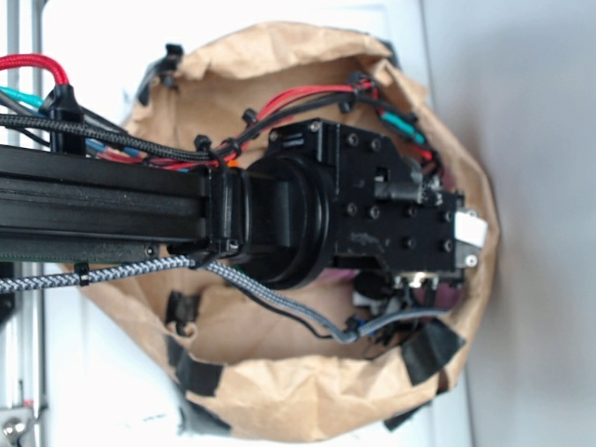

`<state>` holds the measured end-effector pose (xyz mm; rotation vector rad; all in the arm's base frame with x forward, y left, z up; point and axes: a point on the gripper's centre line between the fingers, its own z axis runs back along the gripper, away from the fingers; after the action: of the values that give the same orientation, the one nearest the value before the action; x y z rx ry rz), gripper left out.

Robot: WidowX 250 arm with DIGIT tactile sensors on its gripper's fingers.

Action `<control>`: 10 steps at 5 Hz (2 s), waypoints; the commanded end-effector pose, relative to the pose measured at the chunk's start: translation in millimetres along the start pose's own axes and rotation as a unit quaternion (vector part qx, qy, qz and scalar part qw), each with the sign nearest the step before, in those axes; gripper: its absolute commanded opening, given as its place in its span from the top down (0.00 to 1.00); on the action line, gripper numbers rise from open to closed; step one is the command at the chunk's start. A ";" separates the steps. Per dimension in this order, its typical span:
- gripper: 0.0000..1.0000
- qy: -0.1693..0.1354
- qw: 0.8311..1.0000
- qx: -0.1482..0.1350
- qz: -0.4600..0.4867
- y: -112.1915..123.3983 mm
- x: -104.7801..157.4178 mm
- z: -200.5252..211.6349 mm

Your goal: Grab the white paper.

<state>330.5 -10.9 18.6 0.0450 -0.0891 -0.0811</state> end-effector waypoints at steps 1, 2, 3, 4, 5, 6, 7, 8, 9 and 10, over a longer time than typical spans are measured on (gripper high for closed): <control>0.00 -0.047 0.998 -0.042 0.000 10.4 4.2 62.5; 0.00 -0.038 0.995 -0.092 -0.006 19.5 -11.0 104.1; 0.00 -0.027 0.994 -0.104 -0.003 33.4 -17.8 127.9; 0.00 -0.035 0.996 -0.082 -0.008 41.4 -20.5 115.4; 0.00 -0.048 0.998 -0.041 -0.019 48.8 -22.3 83.7; 0.00 -0.053 0.998 -0.018 -0.033 56.3 -24.9 60.5; 0.00 -0.049 0.998 -0.002 -0.045 57.3 -26.2 40.7; 0.00 -0.047 0.998 0.002 -0.045 48.9 -25.2 35.3; 0.00 -0.014 0.998 -0.010 -0.061 40.8 -31.6 33.3; 0.00 0.027 0.996 -0.053 -0.066 38.4 -34.7 49.2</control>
<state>283.6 22.3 52.4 -0.0642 0.0095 -0.2191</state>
